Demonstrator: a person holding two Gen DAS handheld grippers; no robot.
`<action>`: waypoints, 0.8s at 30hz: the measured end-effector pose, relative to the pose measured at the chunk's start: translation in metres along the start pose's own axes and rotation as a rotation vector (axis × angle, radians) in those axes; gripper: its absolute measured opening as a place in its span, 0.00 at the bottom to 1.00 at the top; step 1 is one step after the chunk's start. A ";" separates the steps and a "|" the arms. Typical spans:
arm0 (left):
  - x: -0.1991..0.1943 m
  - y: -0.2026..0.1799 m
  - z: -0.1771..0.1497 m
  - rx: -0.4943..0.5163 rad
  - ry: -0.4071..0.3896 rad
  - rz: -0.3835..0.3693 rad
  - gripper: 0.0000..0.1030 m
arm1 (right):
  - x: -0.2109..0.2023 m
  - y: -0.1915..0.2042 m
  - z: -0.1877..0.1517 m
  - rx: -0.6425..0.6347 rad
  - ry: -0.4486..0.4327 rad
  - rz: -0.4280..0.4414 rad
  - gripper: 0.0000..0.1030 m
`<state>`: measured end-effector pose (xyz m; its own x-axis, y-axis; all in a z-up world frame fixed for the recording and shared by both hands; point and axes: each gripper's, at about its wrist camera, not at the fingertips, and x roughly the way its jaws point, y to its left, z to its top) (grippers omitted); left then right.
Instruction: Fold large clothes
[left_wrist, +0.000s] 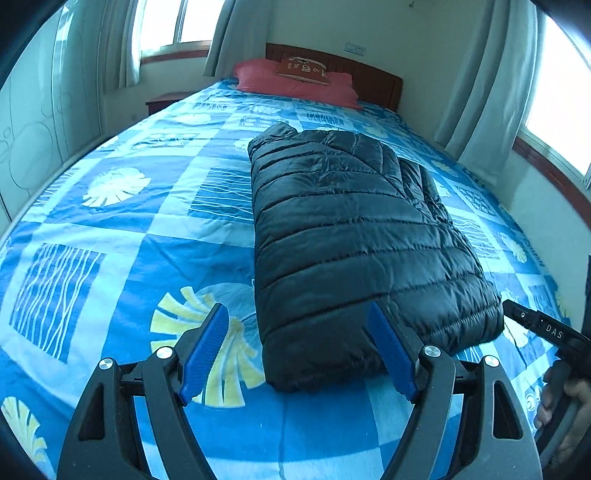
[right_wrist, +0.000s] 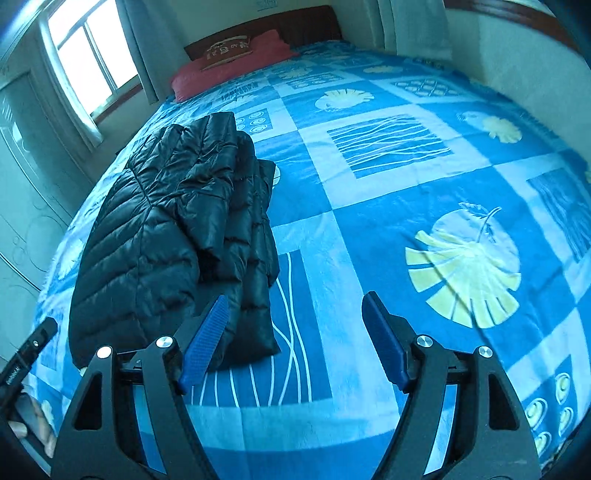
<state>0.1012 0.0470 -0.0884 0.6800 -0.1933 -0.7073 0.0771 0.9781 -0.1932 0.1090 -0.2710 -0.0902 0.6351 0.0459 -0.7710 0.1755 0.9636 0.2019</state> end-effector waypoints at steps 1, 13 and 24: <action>-0.003 -0.003 -0.002 0.008 0.001 0.009 0.75 | -0.005 0.002 -0.004 -0.012 -0.010 -0.011 0.72; -0.037 -0.025 -0.016 0.045 -0.057 0.050 0.75 | -0.049 0.043 -0.019 -0.139 -0.122 -0.040 0.79; -0.064 -0.039 -0.014 0.066 -0.125 0.075 0.78 | -0.082 0.077 -0.024 -0.210 -0.191 0.010 0.79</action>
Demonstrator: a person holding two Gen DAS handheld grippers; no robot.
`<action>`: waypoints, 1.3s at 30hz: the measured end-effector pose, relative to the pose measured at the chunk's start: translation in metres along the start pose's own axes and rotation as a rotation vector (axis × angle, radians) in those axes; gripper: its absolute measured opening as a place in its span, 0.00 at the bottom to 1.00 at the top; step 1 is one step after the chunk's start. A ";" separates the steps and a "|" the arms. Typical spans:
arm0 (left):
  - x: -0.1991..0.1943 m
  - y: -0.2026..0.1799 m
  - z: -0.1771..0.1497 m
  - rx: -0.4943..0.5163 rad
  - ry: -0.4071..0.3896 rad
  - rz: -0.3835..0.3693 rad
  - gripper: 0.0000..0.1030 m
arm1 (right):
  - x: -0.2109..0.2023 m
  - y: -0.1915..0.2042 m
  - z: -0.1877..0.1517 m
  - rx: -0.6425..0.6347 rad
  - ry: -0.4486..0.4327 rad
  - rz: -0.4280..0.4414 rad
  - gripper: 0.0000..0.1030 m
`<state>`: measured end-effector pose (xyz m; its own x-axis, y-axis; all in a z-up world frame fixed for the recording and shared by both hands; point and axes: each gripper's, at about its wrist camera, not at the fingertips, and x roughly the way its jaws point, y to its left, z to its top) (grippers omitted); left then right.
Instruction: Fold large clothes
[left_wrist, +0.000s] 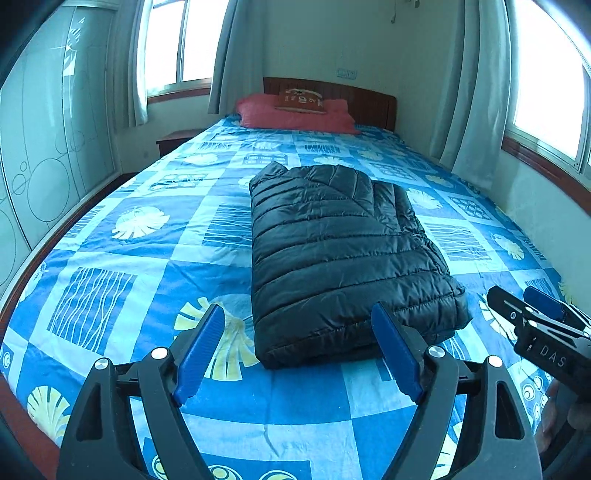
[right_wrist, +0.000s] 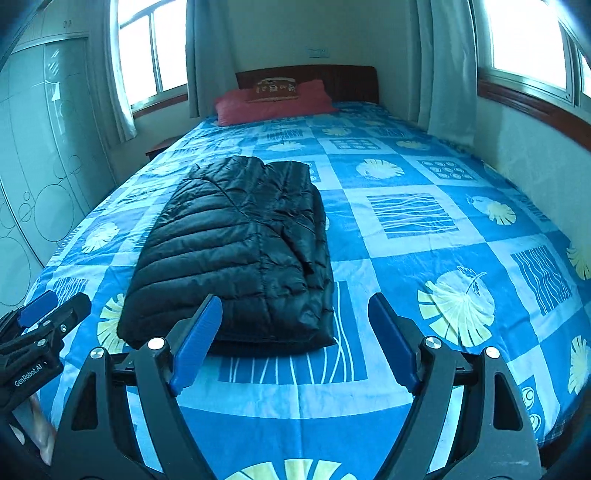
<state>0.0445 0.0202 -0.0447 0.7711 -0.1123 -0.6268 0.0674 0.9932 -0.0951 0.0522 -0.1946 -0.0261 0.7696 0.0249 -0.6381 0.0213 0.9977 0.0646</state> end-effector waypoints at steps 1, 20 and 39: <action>-0.002 0.000 0.000 -0.001 -0.004 0.005 0.78 | -0.002 0.002 0.000 -0.005 -0.002 0.004 0.79; -0.026 -0.004 -0.003 0.002 -0.062 0.037 0.79 | -0.017 0.013 -0.006 -0.024 -0.029 0.030 0.81; -0.027 -0.007 -0.006 -0.003 -0.054 0.034 0.79 | -0.019 0.018 -0.007 -0.025 -0.029 0.035 0.81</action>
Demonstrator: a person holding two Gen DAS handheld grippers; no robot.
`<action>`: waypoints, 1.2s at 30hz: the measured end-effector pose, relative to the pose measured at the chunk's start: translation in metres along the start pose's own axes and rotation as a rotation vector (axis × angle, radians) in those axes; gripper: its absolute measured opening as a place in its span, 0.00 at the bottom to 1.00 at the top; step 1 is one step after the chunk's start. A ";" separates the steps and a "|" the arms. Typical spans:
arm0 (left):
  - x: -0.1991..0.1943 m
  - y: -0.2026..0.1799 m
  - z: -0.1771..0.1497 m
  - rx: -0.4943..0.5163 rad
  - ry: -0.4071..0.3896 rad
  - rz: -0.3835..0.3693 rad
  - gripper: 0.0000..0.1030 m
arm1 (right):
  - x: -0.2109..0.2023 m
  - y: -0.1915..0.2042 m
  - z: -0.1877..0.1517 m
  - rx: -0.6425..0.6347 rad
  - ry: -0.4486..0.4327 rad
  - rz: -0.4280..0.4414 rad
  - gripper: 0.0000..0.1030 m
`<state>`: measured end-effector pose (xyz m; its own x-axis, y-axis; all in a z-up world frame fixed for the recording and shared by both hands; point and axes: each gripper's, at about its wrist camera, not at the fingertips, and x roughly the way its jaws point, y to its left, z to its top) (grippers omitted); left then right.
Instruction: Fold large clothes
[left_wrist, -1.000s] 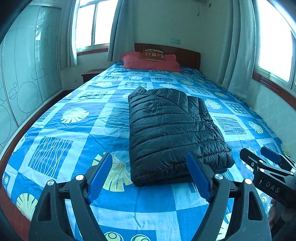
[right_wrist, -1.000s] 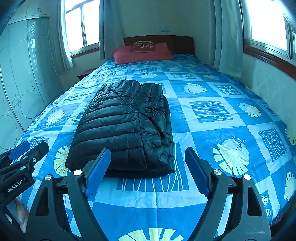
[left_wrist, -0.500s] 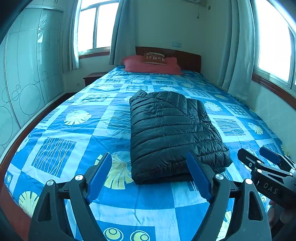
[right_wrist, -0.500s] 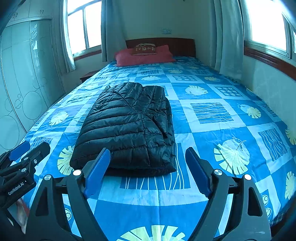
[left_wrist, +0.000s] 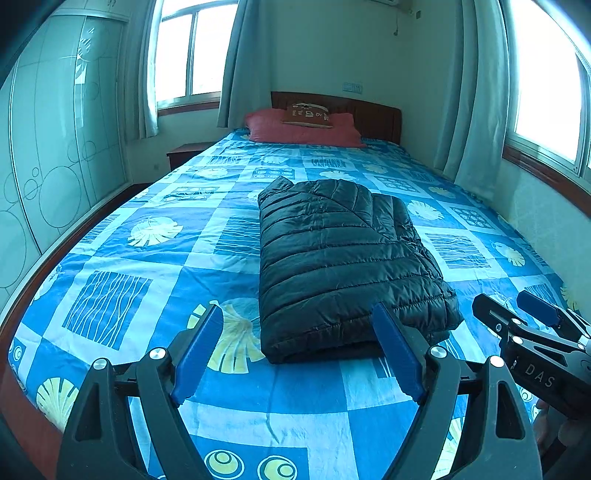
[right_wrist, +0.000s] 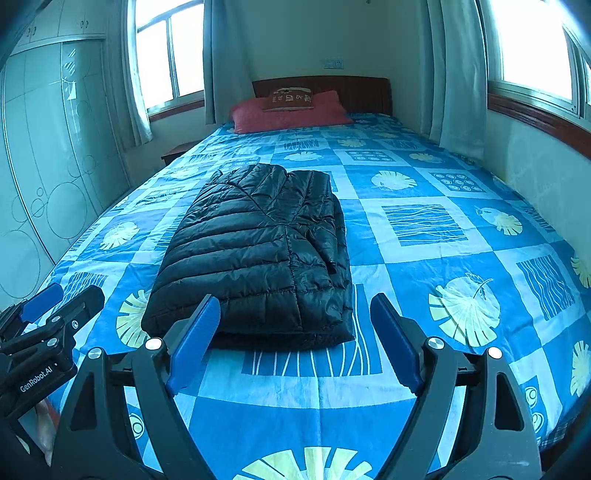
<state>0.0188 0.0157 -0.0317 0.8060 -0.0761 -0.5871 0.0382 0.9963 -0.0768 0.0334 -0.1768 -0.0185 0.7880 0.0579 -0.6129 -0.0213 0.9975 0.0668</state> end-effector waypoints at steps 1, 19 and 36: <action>0.000 0.000 0.000 0.000 0.000 0.001 0.79 | 0.000 0.001 0.000 0.000 0.000 0.000 0.81; 0.004 0.005 -0.003 -0.022 0.006 0.011 0.79 | 0.004 0.003 -0.002 -0.004 0.006 0.003 0.81; 0.001 0.003 -0.002 -0.032 0.006 -0.013 0.80 | 0.004 0.003 -0.002 -0.003 0.003 0.003 0.81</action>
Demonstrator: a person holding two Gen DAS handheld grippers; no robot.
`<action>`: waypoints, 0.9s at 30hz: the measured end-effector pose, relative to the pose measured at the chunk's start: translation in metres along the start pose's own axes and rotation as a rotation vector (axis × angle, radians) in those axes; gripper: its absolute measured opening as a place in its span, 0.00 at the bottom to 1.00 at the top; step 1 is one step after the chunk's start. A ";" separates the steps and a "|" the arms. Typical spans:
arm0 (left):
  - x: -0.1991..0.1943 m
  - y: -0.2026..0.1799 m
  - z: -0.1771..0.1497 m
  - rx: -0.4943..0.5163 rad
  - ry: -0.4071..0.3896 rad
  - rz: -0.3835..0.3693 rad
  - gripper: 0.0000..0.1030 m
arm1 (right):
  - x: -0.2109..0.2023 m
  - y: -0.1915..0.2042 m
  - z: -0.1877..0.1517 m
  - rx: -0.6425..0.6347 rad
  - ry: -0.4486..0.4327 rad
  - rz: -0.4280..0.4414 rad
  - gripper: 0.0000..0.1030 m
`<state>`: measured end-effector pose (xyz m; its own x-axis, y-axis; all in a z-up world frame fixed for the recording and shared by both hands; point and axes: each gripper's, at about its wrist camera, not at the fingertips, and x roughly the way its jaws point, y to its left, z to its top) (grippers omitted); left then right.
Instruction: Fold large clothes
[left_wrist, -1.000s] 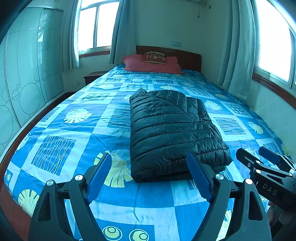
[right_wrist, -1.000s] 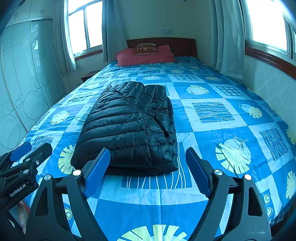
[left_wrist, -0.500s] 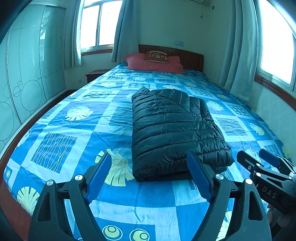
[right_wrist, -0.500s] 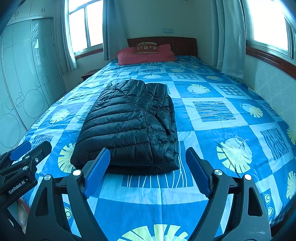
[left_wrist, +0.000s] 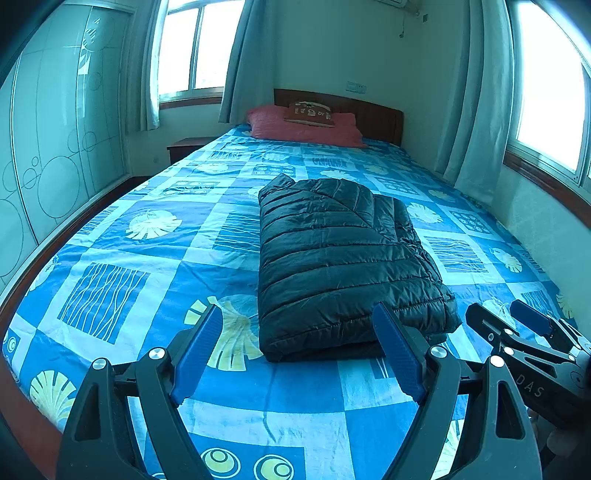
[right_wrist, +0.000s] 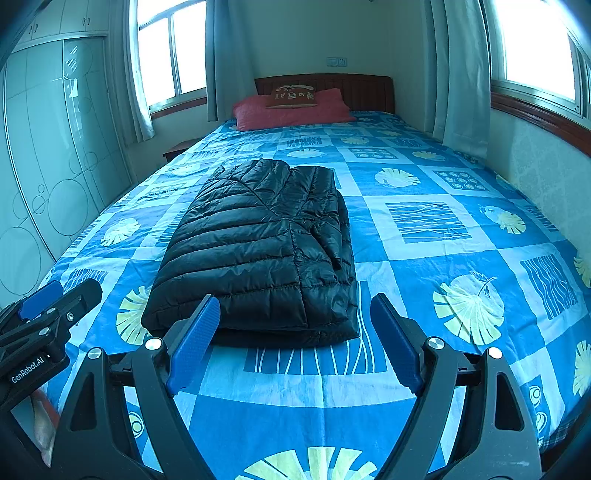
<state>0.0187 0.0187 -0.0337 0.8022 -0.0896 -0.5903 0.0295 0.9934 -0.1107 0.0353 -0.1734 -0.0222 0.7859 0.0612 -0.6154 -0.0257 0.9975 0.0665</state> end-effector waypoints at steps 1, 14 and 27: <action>0.000 0.000 0.000 0.001 0.001 0.003 0.80 | 0.000 -0.001 0.000 0.000 0.001 0.000 0.81; 0.004 -0.002 0.001 0.006 0.006 -0.006 0.80 | 0.008 0.001 -0.006 -0.002 0.012 0.006 0.81; 0.030 0.012 -0.001 -0.040 0.030 0.001 0.85 | 0.023 -0.008 -0.010 0.020 0.037 0.013 0.81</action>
<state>0.0423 0.0279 -0.0531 0.7838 -0.0916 -0.6143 0.0049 0.9899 -0.1415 0.0470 -0.1794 -0.0445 0.7623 0.0755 -0.6428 -0.0226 0.9957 0.0902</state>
